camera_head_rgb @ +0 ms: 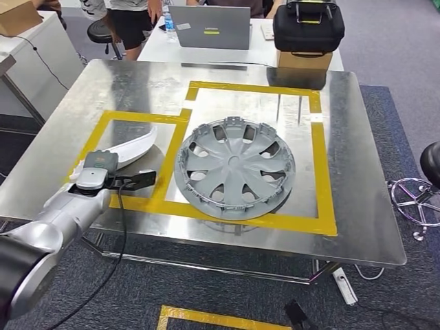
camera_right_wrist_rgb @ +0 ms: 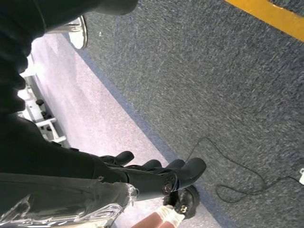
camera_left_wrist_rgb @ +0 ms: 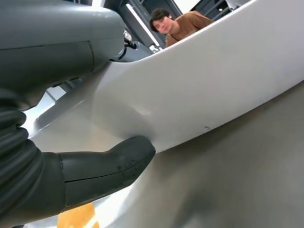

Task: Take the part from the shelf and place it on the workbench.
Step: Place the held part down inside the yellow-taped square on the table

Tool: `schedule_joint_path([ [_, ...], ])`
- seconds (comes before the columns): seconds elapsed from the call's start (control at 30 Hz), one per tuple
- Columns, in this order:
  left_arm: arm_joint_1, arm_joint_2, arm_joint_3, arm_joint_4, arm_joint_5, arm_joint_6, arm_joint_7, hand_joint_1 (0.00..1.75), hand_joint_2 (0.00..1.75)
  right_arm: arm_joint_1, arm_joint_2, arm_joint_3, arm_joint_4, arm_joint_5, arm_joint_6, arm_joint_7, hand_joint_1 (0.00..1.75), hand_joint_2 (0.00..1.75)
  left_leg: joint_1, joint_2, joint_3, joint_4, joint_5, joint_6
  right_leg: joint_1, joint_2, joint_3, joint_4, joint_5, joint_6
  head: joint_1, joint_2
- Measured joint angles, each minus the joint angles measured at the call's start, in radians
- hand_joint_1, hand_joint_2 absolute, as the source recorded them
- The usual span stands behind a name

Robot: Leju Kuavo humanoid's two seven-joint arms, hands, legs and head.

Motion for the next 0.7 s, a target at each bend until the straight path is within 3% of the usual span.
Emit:
schedule_joint_path([
  [0.07,0.006,-0.002,0.002,0.0,-0.007,0.001,-0.004,1.75,1.75,0.001,0.0,0.0,0.0,0.0,0.0,-0.001,0.0,1.75,0.001,0.0,-0.045,0.096,-0.029,-0.004,0.0,-0.001,-0.001,0.0,0.0,0.0,0.0,0.0],
  [0.1,0.007,-0.002,0.002,0.0,-0.01,0.001,-0.005,1.75,1.75,0.002,0.0,0.0,0.0,0.0,0.0,-0.001,0.0,1.75,0.001,0.001,-0.044,0.096,-0.016,-0.004,-0.001,-0.001,0.0,0.0,0.0,0.0,0.0,0.0],
  [0.13,0.006,-0.002,0.002,0.0,-0.013,0.001,-0.006,1.75,1.75,0.002,0.0,0.0,0.0,0.0,0.0,-0.002,0.0,1.75,0.002,0.001,-0.023,0.055,0.013,-0.004,-0.002,-0.001,0.001,0.0,0.0,0.001,0.0,0.0],
  [0.2,0.002,-0.004,0.002,0.0,-0.014,0.001,-0.008,1.75,1.75,0.001,0.0,0.0,0.0,0.0,-0.001,-0.002,0.0,1.75,0.004,0.003,0.049,-0.078,0.071,-0.003,-0.001,0.0,0.002,0.003,-0.001,0.008,-0.001,0.0],
  [0.27,-0.001,-0.007,0.002,0.0,-0.016,0.003,-0.009,1.75,1.75,-0.001,0.0,-0.001,0.0,0.0,-0.001,-0.002,0.0,1.75,0.004,0.001,0.094,-0.164,0.092,0.006,0.002,0.0,0.001,0.003,-0.001,0.02,0.0,0.0],
  [0.4,-0.005,-0.014,0.002,0.0,-0.016,0.004,-0.015,1.75,1.75,-0.001,0.0,-0.001,0.0,0.0,-0.001,-0.002,0.0,1.75,0.003,-0.001,0.1,-0.18,0.096,0.036,-0.001,0.0,-0.004,0.012,-0.01,0.043,0.004,0.0],
  [0.47,-0.006,-0.018,0.002,0.0,-0.016,0.004,-0.016,1.75,1.75,-0.001,0.0,-0.001,0.0,0.0,-0.001,-0.002,0.0,1.75,0.007,0.002,0.1,-0.182,0.1,0.045,-0.001,0.0,-0.043,0.098,-0.062,0.05,0.01,0.0],
  [0.53,-0.005,-0.021,0.002,0.0,-0.016,0.004,-0.017,1.75,1.75,0.001,0.0,-0.001,0.0,0.0,-0.001,-0.002,0.0,1.75,0.006,0.004,0.097,-0.182,0.101,0.049,-0.002,0.0,-0.102,0.231,-0.125,0.055,0.015,0.0],
  [0.57,-0.005,-0.021,0.002,0.0,-0.016,0.004,-0.017,1.75,1.75,0.003,0.0,-0.001,0.0,0.0,-0.001,-0.002,0.0,1.75,0.006,0.005,0.095,-0.182,0.102,0.049,-0.002,0.0,-0.119,0.273,-0.138,0.056,0.015,0.0],
  [0.6,-0.005,-0.022,0.002,0.0,-0.016,0.004,-0.017,1.75,1.75,0.004,0.0,-0.001,0.0,0.0,-0.001,-0.002,0.0,1.75,0.007,0.005,0.095,-0.182,0.103,0.048,-0.002,0.0,-0.118,0.276,-0.131,0.056,0.016,0.0],
  [0.63,-0.004,-0.022,0.002,0.0,-0.016,0.004,-0.017,1.75,1.75,0.004,0.0,-0.001,0.0,0.0,-0.001,-0.002,0.0,1.75,0.008,0.005,0.095,-0.182,0.103,0.046,-0.003,0.0,-0.097,0.241,-0.108,0.057,0.016,0.0],
  [0.7,-0.005,-0.022,0.002,0.0,-0.016,0.004,-0.017,1.75,1.75,0.003,0.001,-0.001,0.0,0.0,-0.001,-0.002,0.0,1.75,0.01,0.004,0.094,-0.18,0.104,0.037,-0.005,0.0,-0.023,0.106,-0.052,0.059,0.016,0.0],
])
